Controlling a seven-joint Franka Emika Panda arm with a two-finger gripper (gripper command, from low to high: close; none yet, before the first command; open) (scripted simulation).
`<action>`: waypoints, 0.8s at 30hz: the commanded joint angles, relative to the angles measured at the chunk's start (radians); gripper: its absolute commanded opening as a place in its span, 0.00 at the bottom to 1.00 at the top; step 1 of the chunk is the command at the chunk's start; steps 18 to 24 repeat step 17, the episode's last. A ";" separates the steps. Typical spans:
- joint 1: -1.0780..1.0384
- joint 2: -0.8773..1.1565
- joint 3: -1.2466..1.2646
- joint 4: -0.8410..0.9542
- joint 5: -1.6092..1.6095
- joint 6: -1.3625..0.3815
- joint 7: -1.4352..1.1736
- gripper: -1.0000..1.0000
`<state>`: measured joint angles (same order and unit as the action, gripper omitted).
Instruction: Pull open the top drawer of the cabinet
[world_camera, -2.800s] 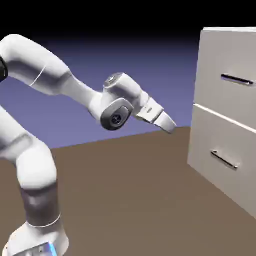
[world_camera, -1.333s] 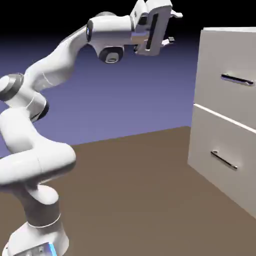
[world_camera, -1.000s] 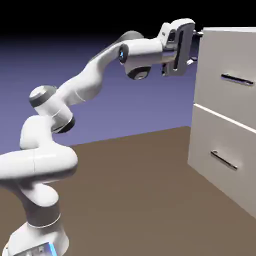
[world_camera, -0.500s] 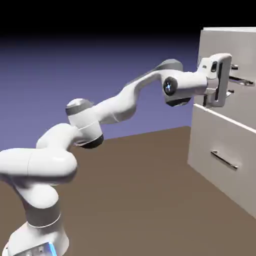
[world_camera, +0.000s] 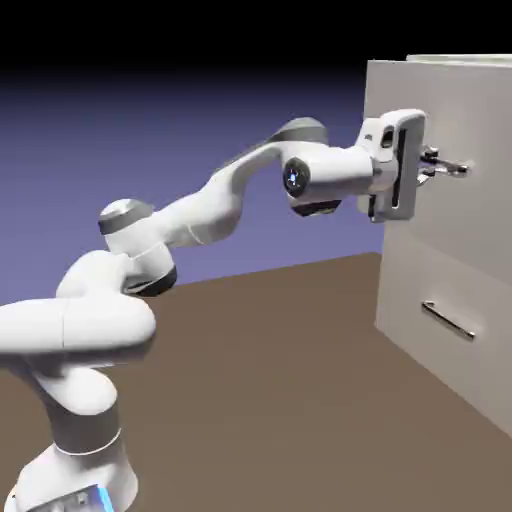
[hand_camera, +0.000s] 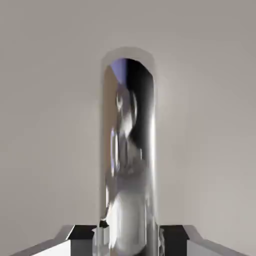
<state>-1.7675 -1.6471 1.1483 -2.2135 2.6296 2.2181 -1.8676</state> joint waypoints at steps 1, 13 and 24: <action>0.025 -0.005 -0.006 -0.036 -0.005 -0.011 -0.006 0.00; 0.335 -0.092 -0.124 -0.438 -0.159 -0.109 -0.019 0.00; 0.408 -0.105 -0.159 -0.505 -0.213 -0.106 -0.024 1.00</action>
